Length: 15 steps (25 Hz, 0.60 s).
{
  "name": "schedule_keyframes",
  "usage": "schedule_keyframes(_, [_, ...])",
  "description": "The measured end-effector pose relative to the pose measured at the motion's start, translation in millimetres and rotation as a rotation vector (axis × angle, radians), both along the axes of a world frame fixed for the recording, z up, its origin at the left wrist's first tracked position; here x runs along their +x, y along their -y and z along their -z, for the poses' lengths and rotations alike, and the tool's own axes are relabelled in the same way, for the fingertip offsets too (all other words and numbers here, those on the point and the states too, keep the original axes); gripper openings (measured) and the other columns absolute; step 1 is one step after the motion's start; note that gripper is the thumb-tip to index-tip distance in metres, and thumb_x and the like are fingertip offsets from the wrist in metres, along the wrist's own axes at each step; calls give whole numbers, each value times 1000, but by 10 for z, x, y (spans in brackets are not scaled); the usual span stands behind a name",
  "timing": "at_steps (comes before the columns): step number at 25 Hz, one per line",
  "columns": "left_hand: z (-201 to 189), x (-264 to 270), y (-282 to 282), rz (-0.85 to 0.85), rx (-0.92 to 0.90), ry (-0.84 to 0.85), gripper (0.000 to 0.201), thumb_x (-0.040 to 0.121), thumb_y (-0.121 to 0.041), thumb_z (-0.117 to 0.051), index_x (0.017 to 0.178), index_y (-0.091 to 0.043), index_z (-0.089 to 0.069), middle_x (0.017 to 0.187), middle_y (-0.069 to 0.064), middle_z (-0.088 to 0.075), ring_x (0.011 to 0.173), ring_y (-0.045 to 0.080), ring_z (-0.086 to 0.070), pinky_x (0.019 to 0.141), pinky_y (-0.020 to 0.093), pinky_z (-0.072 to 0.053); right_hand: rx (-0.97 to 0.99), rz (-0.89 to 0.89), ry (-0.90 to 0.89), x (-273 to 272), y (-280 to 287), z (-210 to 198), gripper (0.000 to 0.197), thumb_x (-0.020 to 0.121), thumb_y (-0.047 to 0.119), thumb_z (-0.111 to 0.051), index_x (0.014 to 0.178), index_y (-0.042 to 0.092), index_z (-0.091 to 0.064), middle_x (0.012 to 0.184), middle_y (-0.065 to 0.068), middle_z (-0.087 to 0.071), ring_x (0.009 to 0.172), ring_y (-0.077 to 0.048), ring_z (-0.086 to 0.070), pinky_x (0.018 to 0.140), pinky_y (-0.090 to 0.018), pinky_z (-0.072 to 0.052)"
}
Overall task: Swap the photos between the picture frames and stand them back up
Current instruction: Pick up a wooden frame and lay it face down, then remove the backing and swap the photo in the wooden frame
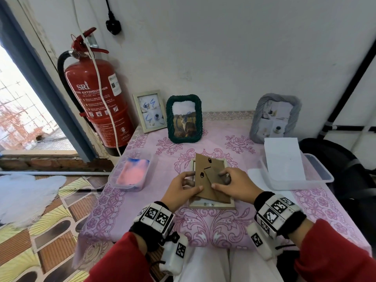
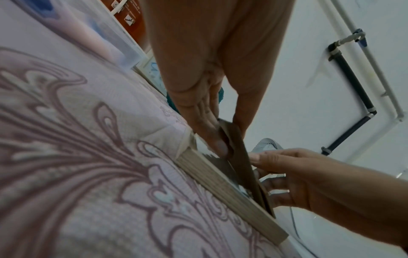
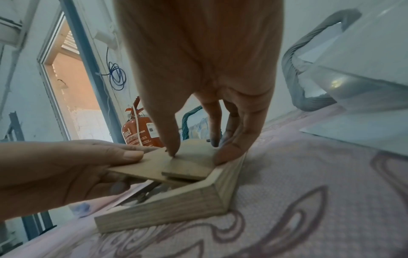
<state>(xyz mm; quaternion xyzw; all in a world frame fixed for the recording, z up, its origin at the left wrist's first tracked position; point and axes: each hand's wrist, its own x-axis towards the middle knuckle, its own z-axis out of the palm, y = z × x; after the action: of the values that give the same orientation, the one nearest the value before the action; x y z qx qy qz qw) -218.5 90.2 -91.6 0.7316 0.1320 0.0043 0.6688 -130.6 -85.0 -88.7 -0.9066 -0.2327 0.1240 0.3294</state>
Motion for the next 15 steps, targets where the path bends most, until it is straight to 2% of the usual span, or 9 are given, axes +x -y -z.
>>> schedule_keyframes(1, [-1,-9,-2,-2,-51,7,49,83,5,-63,128,-1,-46,90,18,-56,80,25,-62,63,29,-60,52,43,-12,-1,20,19,41,84,36,-65,115,11,-55,97,-6,-56,82,-14,-49,60,-17,-33])
schedule_keyframes(3, [4,-13,-44,-28,-63,41,48,84,6,-61,129,-1,-47,86,17,-57,79,27,-63,67,37,-61,98,120,-31,18,78,57,38,89,27,-59,120,6,-52,99,-12,-57,85,-18,-51,68,-22,-36])
schedule_keyframes(5, [22,-24,-128,-77,-54,80,46,84,7,-60,128,-1,-49,80,12,-59,74,22,-64,67,35,-61,27,118,-72,37,157,83,48,87,22,-60,129,6,-44,105,-15,-59,91,-23,-56,77,-26,-39])
schedule_keyframes(6, [32,-38,-186,-109,-39,95,46,84,6,-60,129,-1,-49,78,10,-60,72,20,-63,66,31,-60,-5,99,-105,37,190,94,52,87,21,-61,132,6,-41,102,-16,-62,89,-23,-58,76,-26,-41])
schedule_keyframes(8, [49,-74,-320,-174,-26,110,46,84,6,-60,128,-2,-49,77,9,-62,71,19,-63,63,26,-59,1,60,-150,17,227,104,51,87,21,-62,132,5,-41,82,-8,-63,70,-16,-60,62,-18,-43])
schedule_keyframes(9, [65,-103,-395,-201,-31,112,46,84,6,-60,128,-2,-49,78,10,-63,72,21,-63,64,27,-59,-8,41,-138,0,228,106,49,89,21,-61,130,5,-42,77,-5,-62,67,-14,-59,57,-16,-41])
schedule_keyframes(12, [112,-212,-595,-275,11,124,46,84,7,-59,128,-1,-50,80,11,-66,72,20,-65,67,27,-58,-81,14,-56,-39,210,128,47,92,24,-56,132,6,-42,104,-16,-60,97,-26,-56,68,-23,-33])
schedule_keyframes(13, [132,-250,-647,-298,40,129,45,84,8,-59,128,-1,-50,78,9,-66,69,16,-64,65,24,-58,-79,17,-56,-50,214,131,47,92,24,-55,133,7,-42,110,-17,-58,100,-26,-54,69,-23,-31])
schedule_keyframes(15, [158,-312,-718,-330,121,140,45,86,10,-55,130,0,-49,77,5,-63,69,13,-62,63,19,-56,-57,20,-60,-56,220,131,47,92,25,-56,133,7,-42,109,-18,-59,91,-21,-52,65,-23,-28])
